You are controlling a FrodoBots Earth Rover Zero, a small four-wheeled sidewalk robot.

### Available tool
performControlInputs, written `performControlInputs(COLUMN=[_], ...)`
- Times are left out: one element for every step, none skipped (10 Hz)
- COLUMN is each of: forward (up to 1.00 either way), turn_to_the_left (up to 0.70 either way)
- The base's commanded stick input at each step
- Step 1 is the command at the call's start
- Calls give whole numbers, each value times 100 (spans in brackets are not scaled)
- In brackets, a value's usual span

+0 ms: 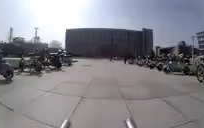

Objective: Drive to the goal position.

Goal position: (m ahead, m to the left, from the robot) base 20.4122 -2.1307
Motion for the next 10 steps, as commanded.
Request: performControlInputs(forward=[100, 100, 100, 100, 100, 100, 100, 100, 100, 100], turn_to_the_left=[0, 0, 0, 0, 0, 0, 0, 0, 0, 0])
